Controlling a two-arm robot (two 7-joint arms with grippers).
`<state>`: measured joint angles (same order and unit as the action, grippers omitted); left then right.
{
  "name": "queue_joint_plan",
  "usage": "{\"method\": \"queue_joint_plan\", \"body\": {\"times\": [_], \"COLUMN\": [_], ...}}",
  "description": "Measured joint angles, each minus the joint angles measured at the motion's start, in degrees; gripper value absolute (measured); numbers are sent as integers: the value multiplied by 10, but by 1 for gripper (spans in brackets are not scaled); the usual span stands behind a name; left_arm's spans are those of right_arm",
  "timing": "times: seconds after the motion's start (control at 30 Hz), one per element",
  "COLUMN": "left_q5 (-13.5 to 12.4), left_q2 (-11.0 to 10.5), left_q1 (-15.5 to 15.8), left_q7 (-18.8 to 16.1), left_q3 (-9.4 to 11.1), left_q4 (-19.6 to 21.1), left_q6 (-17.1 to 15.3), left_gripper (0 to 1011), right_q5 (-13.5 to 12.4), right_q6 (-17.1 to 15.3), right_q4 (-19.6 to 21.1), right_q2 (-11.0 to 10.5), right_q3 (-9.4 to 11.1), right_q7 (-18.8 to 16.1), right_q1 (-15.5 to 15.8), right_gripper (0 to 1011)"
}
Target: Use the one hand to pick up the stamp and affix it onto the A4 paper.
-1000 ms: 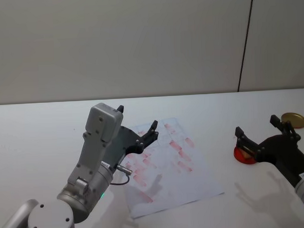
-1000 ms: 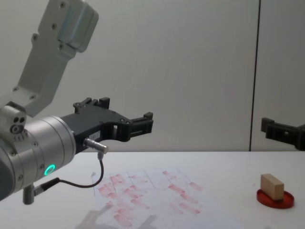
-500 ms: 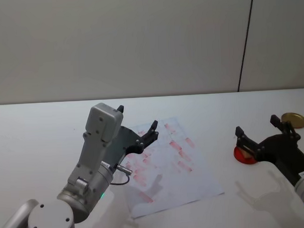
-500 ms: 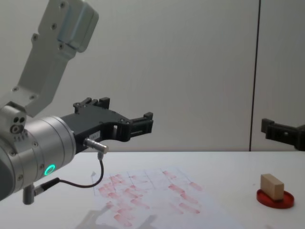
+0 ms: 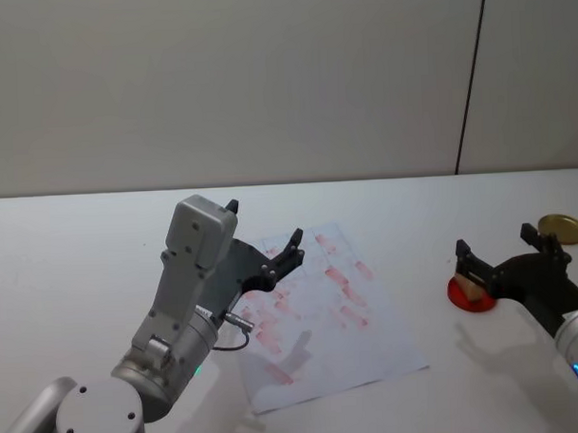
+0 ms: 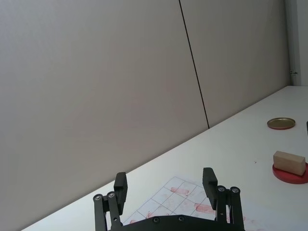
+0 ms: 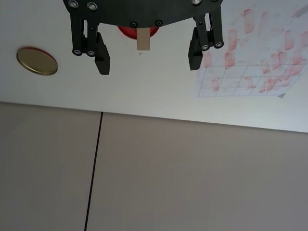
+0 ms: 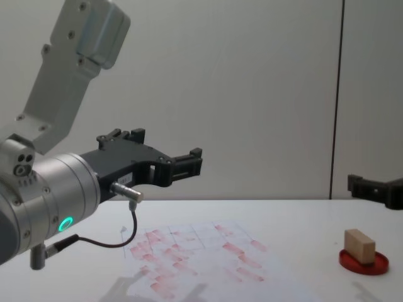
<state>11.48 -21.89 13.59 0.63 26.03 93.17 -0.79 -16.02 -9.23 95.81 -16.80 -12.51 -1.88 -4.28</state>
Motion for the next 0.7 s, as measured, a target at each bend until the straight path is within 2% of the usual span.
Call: {"method": "queue_joint_plan", "body": {"times": [0.33, 0.7], "left_q5": [0, 0], "left_q2": [0, 0], "left_q1": [0, 0], "left_q7": [0, 0], "left_q3": [0, 0], "left_q4": [0, 0], "left_q6": [0, 0], "left_gripper": [993, 993], "right_q5": [-6, -5], "right_q6": [-41, -70], "right_q4": [-60, -113], "right_q2": [23, 42], "right_q3": [-1, -6], "right_q7": [2, 5], "right_q1": [-41, -70], "right_gripper": [1001, 1001]}}
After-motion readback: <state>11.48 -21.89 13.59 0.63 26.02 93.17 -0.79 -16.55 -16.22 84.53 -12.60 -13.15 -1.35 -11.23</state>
